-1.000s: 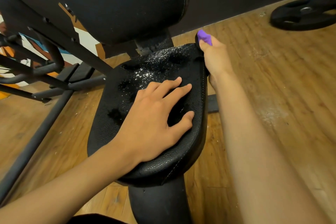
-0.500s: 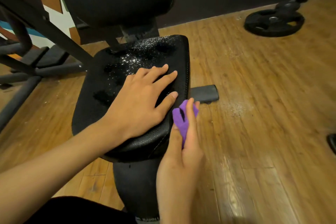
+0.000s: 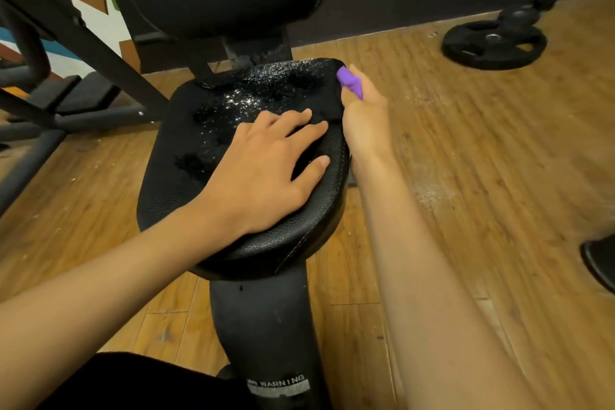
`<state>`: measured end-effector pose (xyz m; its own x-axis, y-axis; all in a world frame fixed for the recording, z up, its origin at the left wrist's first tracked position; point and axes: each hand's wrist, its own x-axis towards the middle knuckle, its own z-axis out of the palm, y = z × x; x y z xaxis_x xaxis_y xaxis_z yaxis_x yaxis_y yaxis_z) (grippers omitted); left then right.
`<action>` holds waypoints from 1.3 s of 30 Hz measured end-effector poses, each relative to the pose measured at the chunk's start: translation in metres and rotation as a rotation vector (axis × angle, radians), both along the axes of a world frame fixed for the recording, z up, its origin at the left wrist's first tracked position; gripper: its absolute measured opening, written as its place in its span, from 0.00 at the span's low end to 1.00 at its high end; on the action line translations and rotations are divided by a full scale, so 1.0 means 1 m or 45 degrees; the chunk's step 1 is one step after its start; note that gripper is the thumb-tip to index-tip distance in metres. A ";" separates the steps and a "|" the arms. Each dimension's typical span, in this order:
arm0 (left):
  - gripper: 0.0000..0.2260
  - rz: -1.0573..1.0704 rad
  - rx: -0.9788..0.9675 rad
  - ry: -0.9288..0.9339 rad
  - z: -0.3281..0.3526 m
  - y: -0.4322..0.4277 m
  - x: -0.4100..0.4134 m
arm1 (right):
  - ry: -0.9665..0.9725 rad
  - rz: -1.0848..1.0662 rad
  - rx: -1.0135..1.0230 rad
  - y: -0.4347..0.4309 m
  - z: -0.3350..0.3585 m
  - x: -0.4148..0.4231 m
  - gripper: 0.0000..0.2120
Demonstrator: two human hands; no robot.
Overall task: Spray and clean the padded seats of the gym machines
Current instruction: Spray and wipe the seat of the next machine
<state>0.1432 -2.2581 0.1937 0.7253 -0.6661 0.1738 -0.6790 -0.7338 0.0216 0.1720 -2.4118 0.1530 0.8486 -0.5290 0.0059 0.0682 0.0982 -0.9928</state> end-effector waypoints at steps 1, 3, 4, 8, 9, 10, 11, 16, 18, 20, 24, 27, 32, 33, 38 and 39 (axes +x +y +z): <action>0.31 -0.001 -0.001 -0.003 0.000 0.000 0.000 | -0.011 -0.001 0.015 0.008 -0.004 -0.015 0.22; 0.31 -0.007 0.002 -0.008 0.000 0.000 0.001 | -0.013 -0.009 0.055 0.023 -0.005 -0.046 0.24; 0.31 -0.010 0.002 -0.010 -0.001 0.000 0.002 | -0.020 -0.018 0.087 0.029 -0.010 -0.059 0.24; 0.32 -0.014 -0.026 0.017 -0.002 0.001 0.003 | -0.092 -0.165 0.175 0.067 -0.011 -0.117 0.22; 0.33 -0.014 -0.034 0.019 -0.001 0.001 0.002 | -0.087 -0.209 0.144 0.082 -0.011 -0.132 0.24; 0.33 -0.013 -0.036 0.016 -0.001 0.001 0.003 | -0.078 -0.259 0.101 0.099 -0.011 -0.143 0.25; 0.33 -0.012 -0.033 0.015 -0.001 0.001 0.003 | -0.073 -0.326 0.054 0.114 -0.013 -0.150 0.26; 0.34 -0.007 -0.036 0.011 -0.004 0.001 0.004 | -0.042 -0.341 0.147 0.119 -0.006 -0.141 0.26; 0.34 -0.011 -0.020 0.003 -0.004 0.001 0.004 | -0.033 -0.242 0.222 0.090 -0.005 -0.123 0.22; 0.34 -0.005 0.003 -0.009 -0.004 0.001 0.004 | -0.007 -0.130 0.271 0.057 -0.002 -0.097 0.20; 0.32 -0.001 -0.018 -0.010 -0.003 0.001 0.002 | 0.072 0.008 0.060 0.010 0.001 -0.024 0.19; 0.32 0.009 -0.004 -0.008 -0.002 0.001 0.001 | 0.102 0.025 -0.306 -0.009 0.014 0.024 0.21; 0.32 0.017 -0.005 0.013 -0.001 0.001 0.000 | 0.125 0.006 -0.505 -0.008 0.012 0.024 0.19; 0.32 0.017 -0.003 0.012 -0.001 0.001 -0.001 | 0.123 0.000 -0.492 -0.004 0.009 0.012 0.19; 0.32 0.011 0.024 0.039 0.002 0.004 0.001 | 0.114 0.020 -0.571 0.018 0.010 -0.054 0.20; 0.33 0.008 0.025 0.047 0.002 0.004 0.001 | 0.100 0.016 -0.557 0.024 0.009 -0.069 0.20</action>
